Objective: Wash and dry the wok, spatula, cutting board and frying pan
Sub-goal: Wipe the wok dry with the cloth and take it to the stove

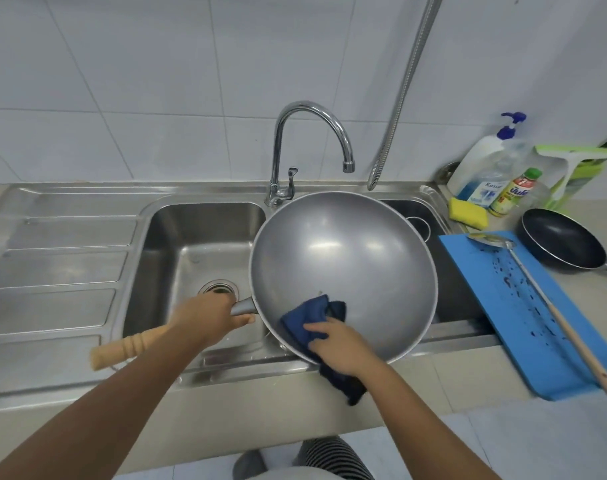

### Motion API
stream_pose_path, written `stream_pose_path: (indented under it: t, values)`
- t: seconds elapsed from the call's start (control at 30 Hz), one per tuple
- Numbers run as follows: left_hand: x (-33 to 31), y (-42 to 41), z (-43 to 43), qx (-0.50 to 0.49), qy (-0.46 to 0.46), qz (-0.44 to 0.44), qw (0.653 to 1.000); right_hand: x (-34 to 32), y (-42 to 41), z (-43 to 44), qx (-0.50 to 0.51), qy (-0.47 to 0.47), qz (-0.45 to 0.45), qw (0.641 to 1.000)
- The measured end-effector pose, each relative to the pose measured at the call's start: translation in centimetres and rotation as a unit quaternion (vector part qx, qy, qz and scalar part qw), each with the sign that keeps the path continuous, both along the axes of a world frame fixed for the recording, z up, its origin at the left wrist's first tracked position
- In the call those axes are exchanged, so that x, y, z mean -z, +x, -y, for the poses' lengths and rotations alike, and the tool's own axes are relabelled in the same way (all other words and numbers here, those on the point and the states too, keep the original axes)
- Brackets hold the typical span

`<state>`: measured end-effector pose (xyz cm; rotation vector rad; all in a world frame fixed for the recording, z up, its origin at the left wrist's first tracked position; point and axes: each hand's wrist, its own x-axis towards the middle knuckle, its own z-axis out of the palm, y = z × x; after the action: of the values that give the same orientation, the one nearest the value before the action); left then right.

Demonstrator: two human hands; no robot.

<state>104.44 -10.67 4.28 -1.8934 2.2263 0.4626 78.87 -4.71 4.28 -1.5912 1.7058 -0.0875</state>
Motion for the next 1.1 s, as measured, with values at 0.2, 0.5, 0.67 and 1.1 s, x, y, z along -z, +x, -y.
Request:
stream_pose_path:
  t: [0.2,0.5,0.67,1.1]
  values:
    - [0.5,-1.6,-3.1,-0.04,0.006,-0.015,0.999,0.1,-2.9,-1.1,-0.065,-0.006,0.061,0.996]
    - [-3.5,-9.9,-4.2,-0.034,-0.042,-0.062,0.997,-3.4,-22.7,-0.3,0.079,-0.246,-0.319,0.912]
    - [-5.1,-17.2,-4.0,-0.036,-0.073,-0.096,0.992,-5.4,-30.9,-1.6,0.186,-0.382,-0.221,0.878]
    - [-7.0,-33.1,-2.4,-0.086,-0.091,-0.15,0.981,-4.5,-56.3,-3.9,0.283,-0.338,-0.179,0.88]
